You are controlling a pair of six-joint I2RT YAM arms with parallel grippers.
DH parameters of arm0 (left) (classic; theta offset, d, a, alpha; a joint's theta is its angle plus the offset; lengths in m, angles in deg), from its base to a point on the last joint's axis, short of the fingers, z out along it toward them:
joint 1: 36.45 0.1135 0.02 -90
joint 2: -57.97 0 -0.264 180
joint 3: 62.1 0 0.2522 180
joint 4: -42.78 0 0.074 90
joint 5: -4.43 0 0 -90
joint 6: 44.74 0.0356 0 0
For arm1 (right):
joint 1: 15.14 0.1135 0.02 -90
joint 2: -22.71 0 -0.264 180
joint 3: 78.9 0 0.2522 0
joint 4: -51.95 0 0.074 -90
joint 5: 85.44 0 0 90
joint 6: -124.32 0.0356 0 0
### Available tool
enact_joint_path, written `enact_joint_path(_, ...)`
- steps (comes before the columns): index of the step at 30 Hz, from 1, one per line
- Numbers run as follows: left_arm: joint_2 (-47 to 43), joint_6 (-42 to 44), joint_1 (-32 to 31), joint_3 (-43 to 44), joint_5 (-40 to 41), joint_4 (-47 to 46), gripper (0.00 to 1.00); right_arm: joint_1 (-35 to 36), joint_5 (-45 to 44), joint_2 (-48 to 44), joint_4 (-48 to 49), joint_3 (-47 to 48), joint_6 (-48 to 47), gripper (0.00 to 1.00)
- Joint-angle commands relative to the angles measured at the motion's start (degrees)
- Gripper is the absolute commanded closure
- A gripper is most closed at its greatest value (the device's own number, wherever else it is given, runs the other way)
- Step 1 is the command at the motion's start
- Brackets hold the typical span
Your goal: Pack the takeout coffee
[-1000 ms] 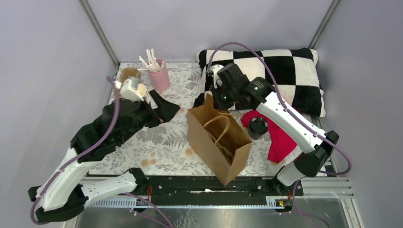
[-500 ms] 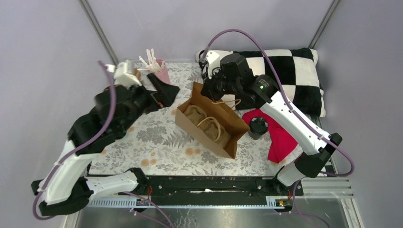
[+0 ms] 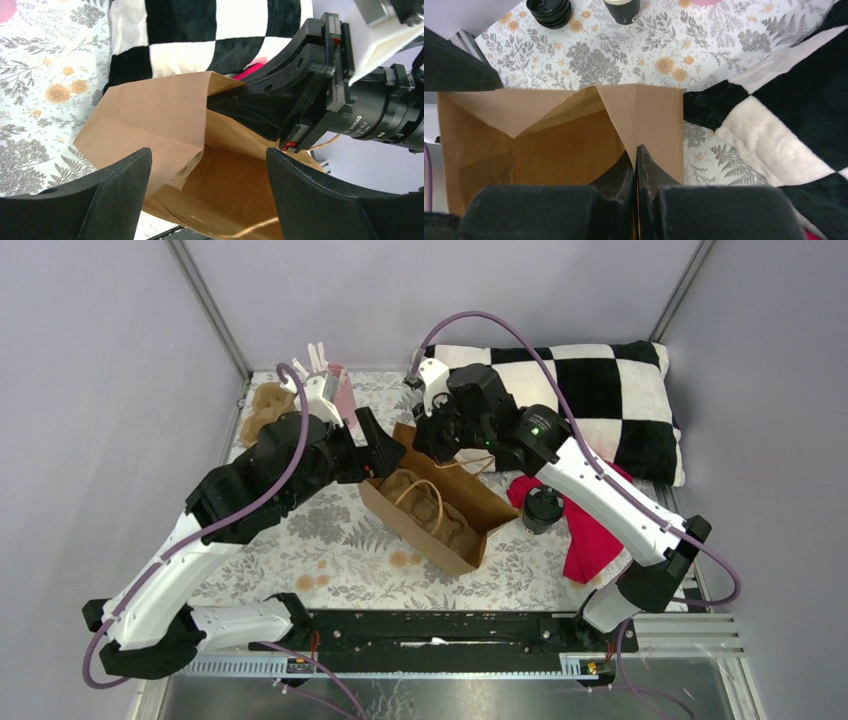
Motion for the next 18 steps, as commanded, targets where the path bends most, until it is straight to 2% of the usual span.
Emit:
enact_joint_path(1,1.1,-0.8,0.1,2.6,1.7,3.9,0.14,0.3,0.2,2.9,-3.8,1.8,2.4,1.00)
enact_joint_path(4,3.5,1.3,0.2,5.4,1.6,7.0,0.19,0.2,3.4,4.7,-6.8,4.4,0.8,0.99)
enact_joint_path(10,9.7,5.8,0.5,11.8,1.0,14.7,0.42,0.1,6.5,7.8,-9.5,9.1,1.0,0.98)
enact_joint_path(12,10.9,6.3,0.5,13.5,1.7,16.0,0.46,0.2,6.8,8.4,-10.2,10.4,1.0,0.98)
enact_joint_path(15,11.3,7.5,0.7,15.6,2.3,16.4,0.46,0.2,7.2,8.7,-10.3,10.9,1.0,0.97)
enact_joint_path(18,11.1,8.3,1.2,16.4,3.3,17.1,0.40,0.2,8.3,9.0,-10.5,11.3,1.0,0.97)
